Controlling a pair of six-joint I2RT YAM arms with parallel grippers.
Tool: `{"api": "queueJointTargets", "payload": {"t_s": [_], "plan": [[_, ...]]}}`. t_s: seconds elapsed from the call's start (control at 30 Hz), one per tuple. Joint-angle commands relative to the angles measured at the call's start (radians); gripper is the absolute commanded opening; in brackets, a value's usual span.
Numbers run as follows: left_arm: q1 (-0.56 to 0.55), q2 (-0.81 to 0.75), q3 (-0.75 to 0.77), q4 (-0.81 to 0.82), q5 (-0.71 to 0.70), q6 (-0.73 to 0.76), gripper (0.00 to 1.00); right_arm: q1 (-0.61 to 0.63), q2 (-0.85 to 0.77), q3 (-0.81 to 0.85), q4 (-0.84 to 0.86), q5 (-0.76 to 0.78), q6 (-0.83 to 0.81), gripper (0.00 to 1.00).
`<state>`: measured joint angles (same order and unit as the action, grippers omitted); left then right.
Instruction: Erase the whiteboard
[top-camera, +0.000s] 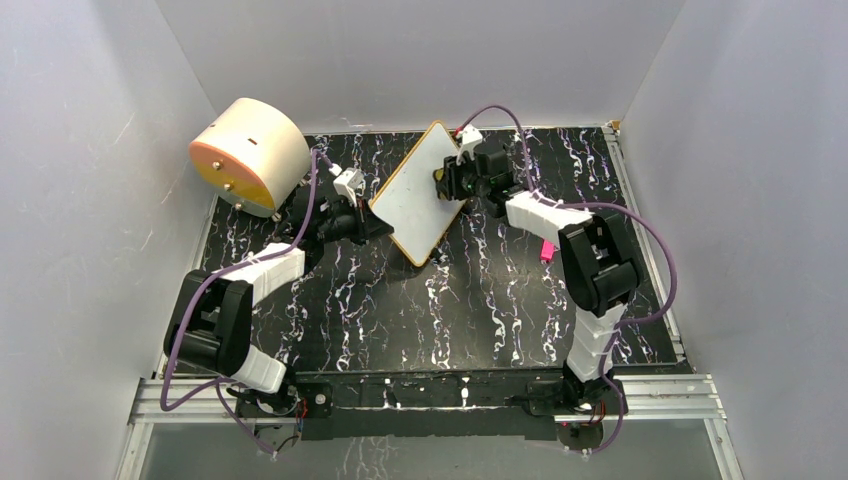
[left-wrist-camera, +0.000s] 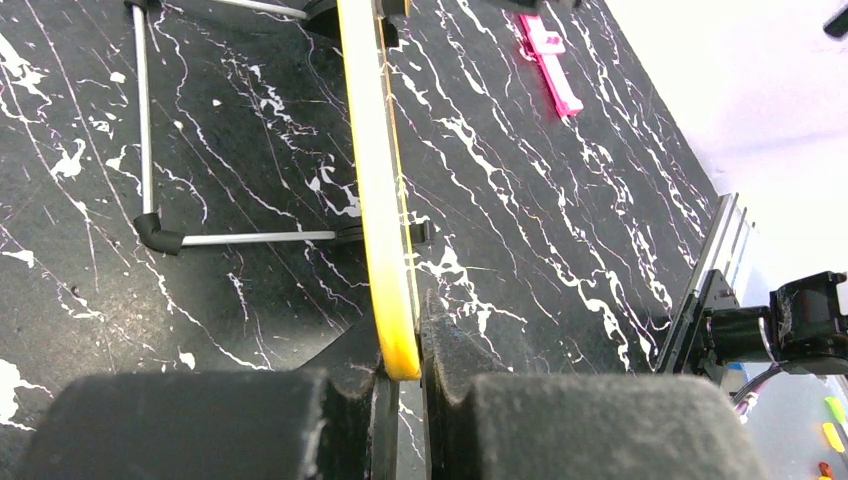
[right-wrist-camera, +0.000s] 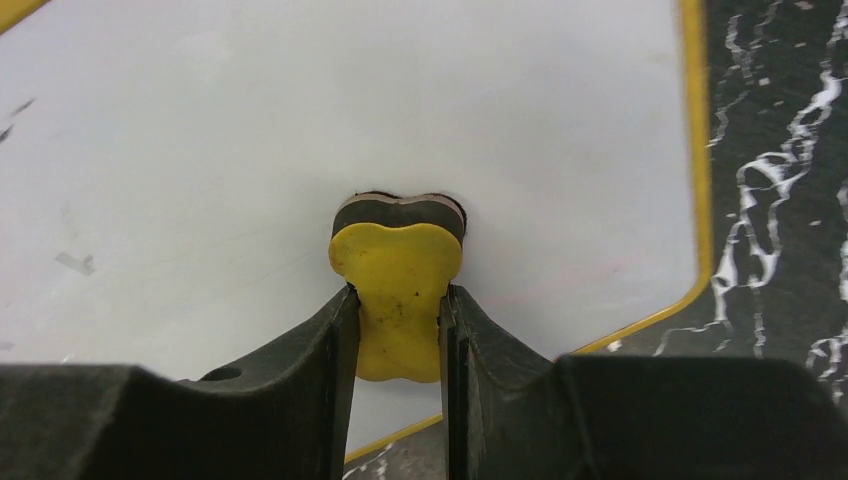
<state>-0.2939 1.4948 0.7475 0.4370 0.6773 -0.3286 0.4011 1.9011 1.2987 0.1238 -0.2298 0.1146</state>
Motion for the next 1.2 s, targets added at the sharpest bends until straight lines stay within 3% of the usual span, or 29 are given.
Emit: {"api": "queueJointTargets", "payload": {"t_s": [0.0,0.2,0.37,0.67,0.87,1.17], "plan": [[-0.025,0.009,0.018,-0.123,0.053,0.044,0.0,0.108,-0.056,-0.096,0.07,-0.085,-0.001,0.18],[-0.026,0.005,0.068,-0.225,0.051,0.057,0.0,0.061,-0.041,-0.187,0.167,-0.054,0.059,0.17],[-0.026,0.012,0.091,-0.297,0.044,0.082,0.0,-0.035,0.042,-0.152,0.184,-0.109,0.114,0.17],[-0.025,0.032,0.087,-0.284,0.059,0.074,0.0,-0.106,0.132,-0.049,0.14,-0.112,0.098,0.17],[-0.026,0.042,0.088,-0.279,0.069,0.071,0.0,-0.094,0.122,0.017,0.116,-0.146,0.121,0.17],[-0.025,0.05,0.084,-0.276,0.076,0.07,0.0,0.024,0.011,0.01,0.126,-0.154,0.103,0.17]]}}
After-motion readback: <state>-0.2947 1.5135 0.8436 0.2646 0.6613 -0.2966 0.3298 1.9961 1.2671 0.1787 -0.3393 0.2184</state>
